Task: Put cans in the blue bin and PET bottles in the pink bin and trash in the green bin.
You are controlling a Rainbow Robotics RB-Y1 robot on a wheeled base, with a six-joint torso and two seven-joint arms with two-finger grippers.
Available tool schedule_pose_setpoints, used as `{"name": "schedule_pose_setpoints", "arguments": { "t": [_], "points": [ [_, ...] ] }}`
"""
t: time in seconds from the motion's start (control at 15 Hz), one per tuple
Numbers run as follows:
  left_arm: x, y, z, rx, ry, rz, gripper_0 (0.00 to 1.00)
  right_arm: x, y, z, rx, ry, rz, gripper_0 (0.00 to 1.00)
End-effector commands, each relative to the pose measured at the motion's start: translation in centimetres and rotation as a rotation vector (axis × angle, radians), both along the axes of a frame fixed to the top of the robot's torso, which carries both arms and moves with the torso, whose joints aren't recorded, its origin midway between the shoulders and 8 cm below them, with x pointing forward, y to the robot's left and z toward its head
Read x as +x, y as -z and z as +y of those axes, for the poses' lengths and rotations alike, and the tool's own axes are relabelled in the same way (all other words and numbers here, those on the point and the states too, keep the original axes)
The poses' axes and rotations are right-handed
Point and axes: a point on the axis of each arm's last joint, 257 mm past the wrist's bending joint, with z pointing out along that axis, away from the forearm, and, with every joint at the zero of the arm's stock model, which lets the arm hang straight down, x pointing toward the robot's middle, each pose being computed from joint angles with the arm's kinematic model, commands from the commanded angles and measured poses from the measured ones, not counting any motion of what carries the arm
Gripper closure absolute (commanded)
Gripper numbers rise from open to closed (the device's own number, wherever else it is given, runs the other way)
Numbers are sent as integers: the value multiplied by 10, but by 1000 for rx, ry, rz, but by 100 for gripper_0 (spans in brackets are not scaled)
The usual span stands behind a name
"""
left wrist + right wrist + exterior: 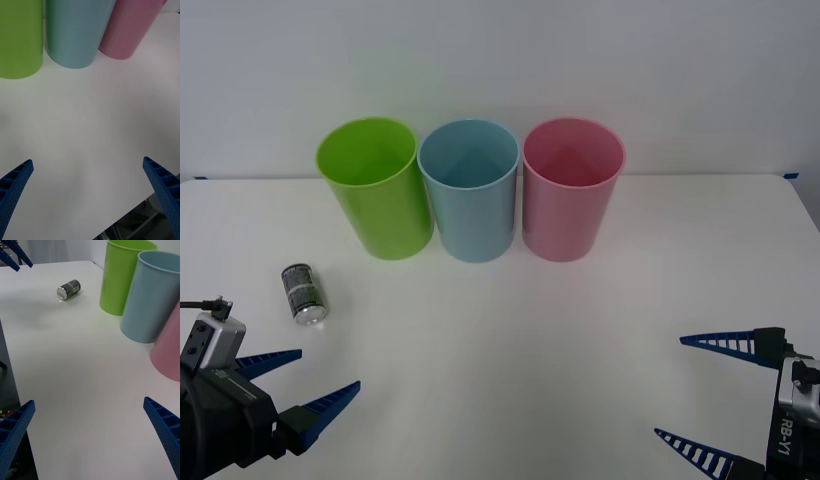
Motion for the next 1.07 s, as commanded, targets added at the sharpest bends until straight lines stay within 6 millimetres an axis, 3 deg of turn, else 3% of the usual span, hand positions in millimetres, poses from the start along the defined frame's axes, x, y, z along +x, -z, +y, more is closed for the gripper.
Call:
{"name": "schedule_pose_setpoints", "arguments": {
  "t": [0.07, 0.6, 0.8, 1.07],
  "points": [
    [0, 0, 0, 0, 0, 0, 0, 0, 0, 0, 0, 0, 0, 0],
    [0, 0, 0, 0, 0, 0, 0, 0, 0, 0, 0, 0, 0, 0],
    [2, -21, 2, 19, 5, -50, 0, 0, 0, 0, 0, 0, 0, 0],
    [5, -23, -3, 17, 3, -59, 0, 0, 0, 0, 0, 0, 0, 0]
  ]
}}
